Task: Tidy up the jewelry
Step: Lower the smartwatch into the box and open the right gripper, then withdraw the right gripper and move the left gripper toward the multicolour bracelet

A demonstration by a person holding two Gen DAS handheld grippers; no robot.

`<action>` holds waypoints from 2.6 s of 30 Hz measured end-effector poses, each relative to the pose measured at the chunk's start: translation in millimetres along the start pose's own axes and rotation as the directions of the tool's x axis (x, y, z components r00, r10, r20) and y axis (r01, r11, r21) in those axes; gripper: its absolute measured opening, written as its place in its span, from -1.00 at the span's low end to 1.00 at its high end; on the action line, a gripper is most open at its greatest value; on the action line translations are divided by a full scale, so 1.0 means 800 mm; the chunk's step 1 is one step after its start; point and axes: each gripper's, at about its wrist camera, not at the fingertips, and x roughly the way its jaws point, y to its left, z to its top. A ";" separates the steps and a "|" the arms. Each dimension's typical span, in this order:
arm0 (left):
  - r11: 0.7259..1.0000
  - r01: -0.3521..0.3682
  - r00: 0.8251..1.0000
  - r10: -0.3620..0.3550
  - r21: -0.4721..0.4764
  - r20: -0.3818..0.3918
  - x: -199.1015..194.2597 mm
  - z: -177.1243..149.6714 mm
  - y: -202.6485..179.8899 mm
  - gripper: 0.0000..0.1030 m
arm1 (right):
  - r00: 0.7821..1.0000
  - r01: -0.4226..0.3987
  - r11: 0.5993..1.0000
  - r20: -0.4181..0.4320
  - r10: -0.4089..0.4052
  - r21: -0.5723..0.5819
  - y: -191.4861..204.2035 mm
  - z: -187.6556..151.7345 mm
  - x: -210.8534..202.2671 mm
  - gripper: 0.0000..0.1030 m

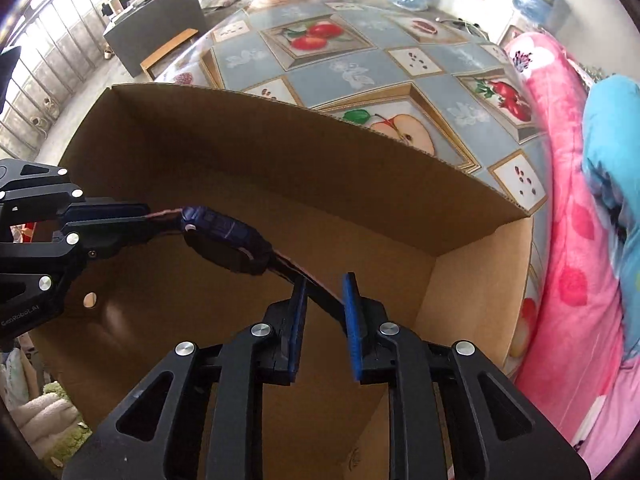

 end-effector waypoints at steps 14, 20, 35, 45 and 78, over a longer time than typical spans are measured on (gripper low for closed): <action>0.994 -0.102 0.958 0.112 -0.051 0.264 -0.077 -0.004 0.022 -0.39 | 0.969 -0.236 0.972 -0.074 0.235 -0.005 0.027 -0.030 -0.011 -0.47; 0.983 -0.162 0.919 0.184 -0.092 0.348 -0.130 -0.042 0.040 -0.30 | 0.928 -0.278 0.961 -0.254 0.272 0.015 0.063 -0.029 0.036 -0.40; 0.962 -0.193 0.886 0.256 -0.195 0.386 -0.160 -0.096 0.098 -0.18 | 0.914 -0.311 0.891 -0.153 0.376 0.332 0.039 -0.022 0.029 -0.38; 0.961 -0.168 0.868 0.250 -0.221 0.430 -0.174 -0.115 0.087 -0.14 | 0.963 -0.241 0.929 -0.053 0.266 0.282 0.030 -0.034 -0.053 -0.23; 0.961 -0.270 0.935 0.276 -0.057 0.222 -0.016 -0.321 -0.006 0.31 | 0.886 0.053 0.929 0.411 -0.213 0.367 0.162 -0.343 -0.095 0.84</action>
